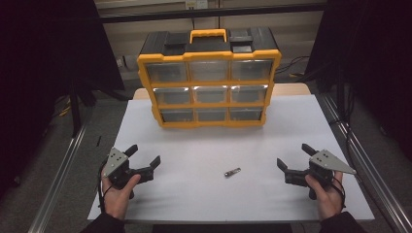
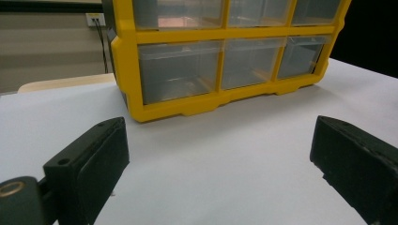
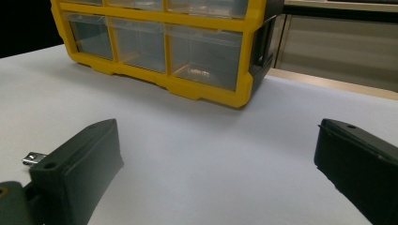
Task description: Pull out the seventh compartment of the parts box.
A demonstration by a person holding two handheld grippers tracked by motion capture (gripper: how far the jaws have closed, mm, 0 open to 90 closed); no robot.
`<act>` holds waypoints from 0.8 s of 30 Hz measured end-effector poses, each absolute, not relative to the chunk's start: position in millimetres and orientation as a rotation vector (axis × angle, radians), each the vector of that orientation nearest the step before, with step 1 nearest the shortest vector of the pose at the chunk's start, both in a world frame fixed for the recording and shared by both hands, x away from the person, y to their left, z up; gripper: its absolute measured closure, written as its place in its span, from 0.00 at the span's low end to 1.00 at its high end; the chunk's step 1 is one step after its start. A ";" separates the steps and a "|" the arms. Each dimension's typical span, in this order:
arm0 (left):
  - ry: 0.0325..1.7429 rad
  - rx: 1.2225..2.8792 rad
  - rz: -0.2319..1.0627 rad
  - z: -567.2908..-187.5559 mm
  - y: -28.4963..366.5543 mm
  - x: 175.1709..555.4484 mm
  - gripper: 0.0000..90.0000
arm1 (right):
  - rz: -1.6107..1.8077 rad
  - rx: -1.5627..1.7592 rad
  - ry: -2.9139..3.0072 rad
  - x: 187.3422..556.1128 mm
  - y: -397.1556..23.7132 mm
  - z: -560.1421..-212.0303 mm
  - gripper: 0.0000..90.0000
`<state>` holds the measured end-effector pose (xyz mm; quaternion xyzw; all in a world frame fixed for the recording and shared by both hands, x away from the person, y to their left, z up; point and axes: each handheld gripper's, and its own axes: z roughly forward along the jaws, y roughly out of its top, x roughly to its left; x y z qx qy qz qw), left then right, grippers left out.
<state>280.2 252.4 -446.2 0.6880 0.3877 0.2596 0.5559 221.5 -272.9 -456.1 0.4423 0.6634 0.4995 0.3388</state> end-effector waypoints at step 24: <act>0.891 1.775 0.660 -449.8 246.3 285.6 0.05 | 1.326 1.132 1.775 222.0 -268.8 -457.0 0.00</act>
